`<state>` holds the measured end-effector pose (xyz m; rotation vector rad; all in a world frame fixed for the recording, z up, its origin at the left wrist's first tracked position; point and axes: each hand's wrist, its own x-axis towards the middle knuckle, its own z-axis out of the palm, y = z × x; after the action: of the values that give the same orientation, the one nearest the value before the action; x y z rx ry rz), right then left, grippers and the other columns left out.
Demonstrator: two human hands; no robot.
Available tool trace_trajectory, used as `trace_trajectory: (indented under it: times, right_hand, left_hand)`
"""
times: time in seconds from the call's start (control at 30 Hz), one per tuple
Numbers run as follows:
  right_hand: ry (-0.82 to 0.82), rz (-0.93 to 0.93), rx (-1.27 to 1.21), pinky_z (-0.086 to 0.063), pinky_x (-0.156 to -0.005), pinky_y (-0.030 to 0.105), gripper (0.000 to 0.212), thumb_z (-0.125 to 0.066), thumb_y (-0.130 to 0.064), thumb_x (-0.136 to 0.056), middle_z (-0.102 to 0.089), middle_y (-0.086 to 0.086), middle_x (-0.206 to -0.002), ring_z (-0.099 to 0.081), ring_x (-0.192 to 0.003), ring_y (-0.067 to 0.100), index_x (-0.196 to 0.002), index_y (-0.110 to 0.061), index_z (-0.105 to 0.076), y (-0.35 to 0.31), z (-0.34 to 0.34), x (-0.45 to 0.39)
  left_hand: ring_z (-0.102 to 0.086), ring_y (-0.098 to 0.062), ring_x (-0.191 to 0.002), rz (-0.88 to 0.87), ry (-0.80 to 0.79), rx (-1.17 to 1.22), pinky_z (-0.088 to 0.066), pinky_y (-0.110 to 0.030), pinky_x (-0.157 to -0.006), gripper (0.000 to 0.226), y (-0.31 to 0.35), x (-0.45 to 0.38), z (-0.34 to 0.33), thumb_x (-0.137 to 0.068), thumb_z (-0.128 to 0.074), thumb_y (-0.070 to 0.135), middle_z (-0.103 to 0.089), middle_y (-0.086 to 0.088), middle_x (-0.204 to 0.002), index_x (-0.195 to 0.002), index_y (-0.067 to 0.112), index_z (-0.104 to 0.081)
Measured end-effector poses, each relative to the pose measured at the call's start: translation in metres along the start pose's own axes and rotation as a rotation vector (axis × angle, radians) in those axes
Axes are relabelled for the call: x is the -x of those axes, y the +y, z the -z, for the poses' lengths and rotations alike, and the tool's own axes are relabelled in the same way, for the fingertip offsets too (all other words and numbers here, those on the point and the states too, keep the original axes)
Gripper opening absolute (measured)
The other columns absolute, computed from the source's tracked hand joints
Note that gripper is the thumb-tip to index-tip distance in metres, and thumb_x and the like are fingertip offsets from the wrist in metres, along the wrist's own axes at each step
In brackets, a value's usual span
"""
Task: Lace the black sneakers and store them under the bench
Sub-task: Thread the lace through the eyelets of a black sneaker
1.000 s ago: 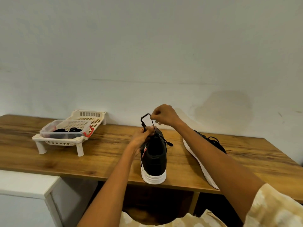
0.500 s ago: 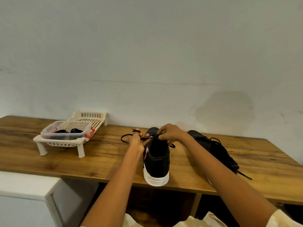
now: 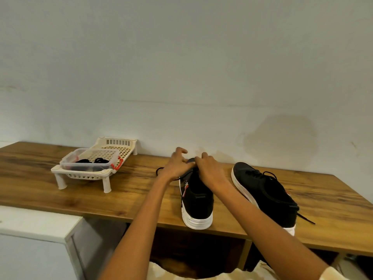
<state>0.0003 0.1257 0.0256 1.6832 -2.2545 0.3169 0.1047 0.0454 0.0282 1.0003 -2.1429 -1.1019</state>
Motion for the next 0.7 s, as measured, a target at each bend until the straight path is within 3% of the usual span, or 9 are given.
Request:
trace_trajectory:
  times: [0.07, 0.13, 0.3, 0.43, 0.5, 0.6, 0.7]
  right_hand:
    - [0.034, 0.011, 0.019, -0.046, -0.073, 0.033, 0.024, -0.048, -0.012, -0.096, -0.051, 0.01, -0.116, -0.052, -0.105, 0.027, -0.12, -0.009, -0.052, -0.004, -0.003, -0.001]
    - [0.026, -0.007, -0.004, -0.047, -0.072, 0.033, 0.02, -0.048, -0.014, -0.097, -0.054, 0.011, -0.114, -0.057, -0.099, 0.028, -0.115, -0.008, -0.053, -0.004, -0.002, -0.004]
    - [0.044, -0.246, -0.269, -0.034, -0.057, 0.028, 0.017, -0.038, -0.018, -0.1, -0.059, 0.01, -0.093, -0.053, -0.075, 0.025, -0.106, -0.005, -0.048, 0.005, -0.003, -0.003]
    - [0.055, -0.397, -0.41, -0.035, -0.063, 0.032, 0.03, -0.03, -0.026, -0.103, -0.06, 0.013, -0.094, -0.052, -0.078, 0.028, -0.104, -0.003, -0.05, 0.013, -0.004, -0.01]
    - [0.057, -0.438, -0.49, -0.032, -0.062, 0.031, 0.039, -0.027, -0.03, -0.104, -0.059, 0.013, -0.089, -0.057, -0.083, 0.031, -0.093, -0.004, -0.054, 0.017, -0.002, -0.013]
    - [0.04, -0.424, -0.59, -0.03, -0.052, 0.03, 0.048, -0.028, -0.035, -0.103, -0.057, 0.007, -0.076, -0.055, -0.074, 0.026, -0.079, -0.008, -0.059, 0.017, -0.002, -0.009]
    - [-0.053, -0.298, -0.722, -0.037, -0.058, 0.027, 0.036, -0.035, -0.026, -0.101, -0.059, 0.005, -0.082, -0.056, -0.076, 0.023, -0.09, -0.009, -0.064, 0.017, -0.005, -0.003]
  left_hand:
    - [-0.056, -0.021, -0.098, -0.09, -0.187, -0.056, -0.051, -0.031, -0.077, 0.054, 0.0, 0.004, -0.003, -0.085, -0.061, 0.013, -0.053, -0.012, -0.123, -0.133, 0.012, -0.037]
    - [-0.056, -0.022, -0.102, -0.126, -0.209, -0.163, -0.052, -0.036, -0.083, 0.056, -0.003, 0.005, -0.004, -0.082, -0.061, 0.01, -0.053, -0.007, -0.12, -0.133, 0.014, -0.038]
    - [-0.058, -0.019, -0.093, -0.058, -0.113, -0.081, -0.052, -0.037, -0.082, 0.035, -0.007, 0.003, -0.005, -0.083, -0.056, 0.014, -0.059, -0.005, -0.115, -0.118, 0.022, -0.055]
    - [-0.057, -0.016, -0.087, -0.093, -0.127, -0.201, -0.051, -0.03, -0.075, 0.04, -0.002, 0.0, -0.013, -0.085, -0.051, 0.014, -0.062, -0.003, -0.119, -0.124, 0.023, -0.058]
    - [-0.059, -0.017, -0.092, -0.129, -0.097, -0.299, -0.052, -0.031, -0.078, 0.035, 0.001, -0.002, -0.016, -0.087, -0.053, 0.019, -0.064, -0.001, -0.116, -0.122, 0.023, -0.06]
    - [-0.062, -0.013, -0.094, -0.149, 0.046, -0.349, -0.053, -0.031, -0.079, 0.018, 0.004, -0.004, -0.019, -0.087, -0.062, 0.031, -0.069, 0.002, -0.104, -0.101, 0.022, -0.07]
    - [-0.063, -0.013, -0.087, -0.152, 0.19, -0.254, -0.051, -0.029, -0.075, 0.013, 0.016, -0.009, -0.017, -0.085, -0.066, 0.031, -0.071, 0.003, -0.092, -0.086, 0.021, -0.075]
